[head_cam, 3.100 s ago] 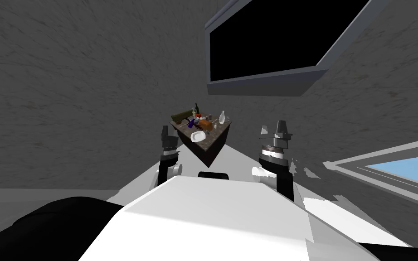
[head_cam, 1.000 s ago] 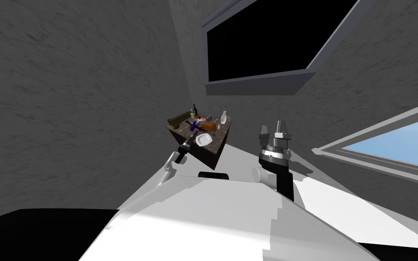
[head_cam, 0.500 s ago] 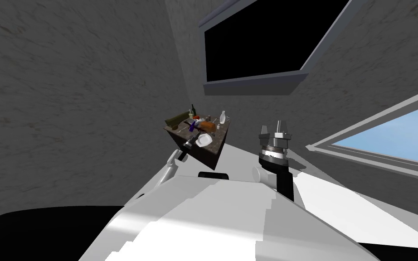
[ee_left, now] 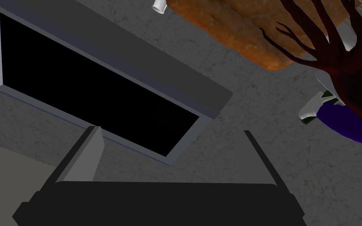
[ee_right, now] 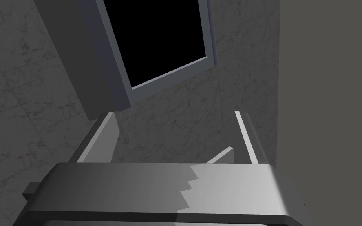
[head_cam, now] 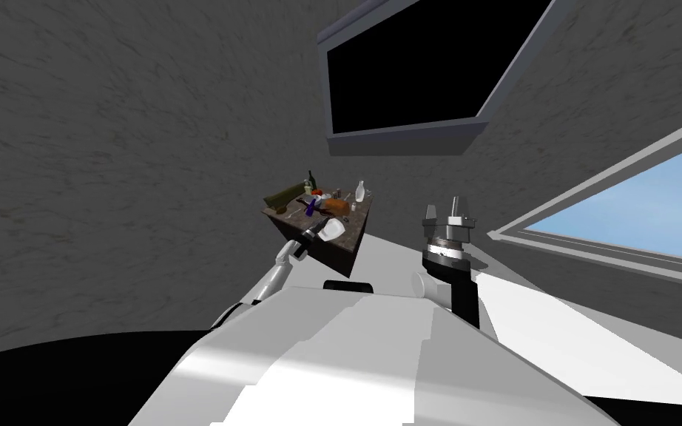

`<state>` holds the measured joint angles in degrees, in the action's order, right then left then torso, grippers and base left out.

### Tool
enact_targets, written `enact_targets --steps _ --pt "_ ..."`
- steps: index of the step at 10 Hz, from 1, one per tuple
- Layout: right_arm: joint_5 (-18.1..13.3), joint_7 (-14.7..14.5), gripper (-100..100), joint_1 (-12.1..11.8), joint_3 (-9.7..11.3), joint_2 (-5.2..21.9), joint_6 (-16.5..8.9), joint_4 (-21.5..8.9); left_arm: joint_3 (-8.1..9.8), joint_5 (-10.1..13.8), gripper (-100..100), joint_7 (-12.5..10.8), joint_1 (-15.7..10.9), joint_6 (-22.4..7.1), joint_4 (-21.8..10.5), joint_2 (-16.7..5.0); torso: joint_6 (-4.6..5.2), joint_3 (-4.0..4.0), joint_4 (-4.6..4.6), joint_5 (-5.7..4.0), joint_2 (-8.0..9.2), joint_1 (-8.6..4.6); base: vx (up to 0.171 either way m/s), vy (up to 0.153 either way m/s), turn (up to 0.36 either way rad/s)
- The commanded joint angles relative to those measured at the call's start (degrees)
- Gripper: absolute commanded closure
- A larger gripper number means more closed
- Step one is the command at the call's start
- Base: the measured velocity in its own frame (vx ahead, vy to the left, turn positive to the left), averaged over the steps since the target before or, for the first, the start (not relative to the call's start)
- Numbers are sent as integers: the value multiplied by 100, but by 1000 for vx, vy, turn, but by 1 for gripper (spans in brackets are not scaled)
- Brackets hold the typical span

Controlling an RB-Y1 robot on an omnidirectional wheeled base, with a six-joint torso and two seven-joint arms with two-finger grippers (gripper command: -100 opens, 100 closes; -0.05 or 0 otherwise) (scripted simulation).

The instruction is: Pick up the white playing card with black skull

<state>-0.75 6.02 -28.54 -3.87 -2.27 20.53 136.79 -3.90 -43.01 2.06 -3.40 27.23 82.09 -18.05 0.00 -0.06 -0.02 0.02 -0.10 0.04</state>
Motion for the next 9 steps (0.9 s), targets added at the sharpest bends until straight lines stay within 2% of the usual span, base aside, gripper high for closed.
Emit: enact_targets --steps 1,2,3,5,6,7,8,9 --pt "0 0 0 0 0 0 0 0 -29 -104 -100 18 -52 -8 -187 -12 0 0 0 0 0 0 7 18 -43" --pt "0 0 0 -1 0 0 0 0 -63 -255 -100 34 -207 -13 -390 -48 -4 0 -1 0 1 -1 5 8 -65" --pt "0 0 0 0 0 0 0 0 -63 -255 -100 34 -207 -13 -430 -48 -2 0 0 -1 1 -4 3 4 -64" --pt "0 0 0 0 0 0 0 0 -126 -525 -100 63 -499 -24 -840 -119 -2 1 0 -2 2 -9 5 -3 -120" --pt "0 0 0 0 0 0 0 0 -126 -525 -100 63 -499 -24 -895 -119 -1 0 0 -2 1 -10 5 -3 -52" --pt "0 0 0 -1 0 0 0 0 -154 -644 -100 77 -635 -30 -1095 -153 -4 1 0 -2 2 -9 5 -8 -92" --pt "0 0 0 0 0 0 0 0 -154 -644 -100 77 -635 -30 -1117 -153 -2 1 0 -2 1 -11 5 -7 -42" --pt "0 0 0 -1 0 0 0 0 -181 -753 -100 90 -764 -36 -1317 -185 -5 1 0 -2 2 -11 7 -15 -83"
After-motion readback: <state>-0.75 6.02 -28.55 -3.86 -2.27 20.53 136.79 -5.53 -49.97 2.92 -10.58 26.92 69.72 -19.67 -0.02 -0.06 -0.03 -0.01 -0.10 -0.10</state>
